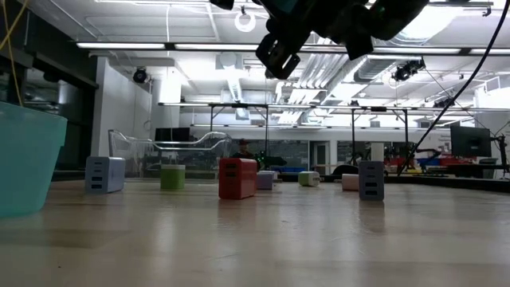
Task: Pick & Place Office items
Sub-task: Put the light blue digital clock into the green bin
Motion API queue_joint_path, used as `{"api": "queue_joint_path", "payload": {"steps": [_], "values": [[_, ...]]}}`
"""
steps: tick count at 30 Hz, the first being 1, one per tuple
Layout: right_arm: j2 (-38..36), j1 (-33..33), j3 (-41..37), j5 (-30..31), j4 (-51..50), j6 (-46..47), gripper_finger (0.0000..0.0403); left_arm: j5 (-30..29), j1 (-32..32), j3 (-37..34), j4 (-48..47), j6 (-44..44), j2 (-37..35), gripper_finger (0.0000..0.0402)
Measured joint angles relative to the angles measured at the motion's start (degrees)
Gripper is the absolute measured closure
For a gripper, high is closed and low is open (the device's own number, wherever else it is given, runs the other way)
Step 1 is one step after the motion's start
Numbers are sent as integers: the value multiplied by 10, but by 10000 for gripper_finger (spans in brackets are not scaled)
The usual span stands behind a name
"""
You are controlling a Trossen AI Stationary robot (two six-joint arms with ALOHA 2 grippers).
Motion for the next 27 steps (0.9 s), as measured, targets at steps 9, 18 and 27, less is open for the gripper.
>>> {"api": "queue_joint_path", "payload": {"steps": [9,18,27], "values": [[0,0,0,5,0,0,224,1,0,0,-2,1,0,346],[0,-2,0,-29,-1,0,223,17,-7,0,-1,-5,0,347],[0,-25,0,-59,-3,1,223,17,-13,0,-23,-37,0,347]]}}
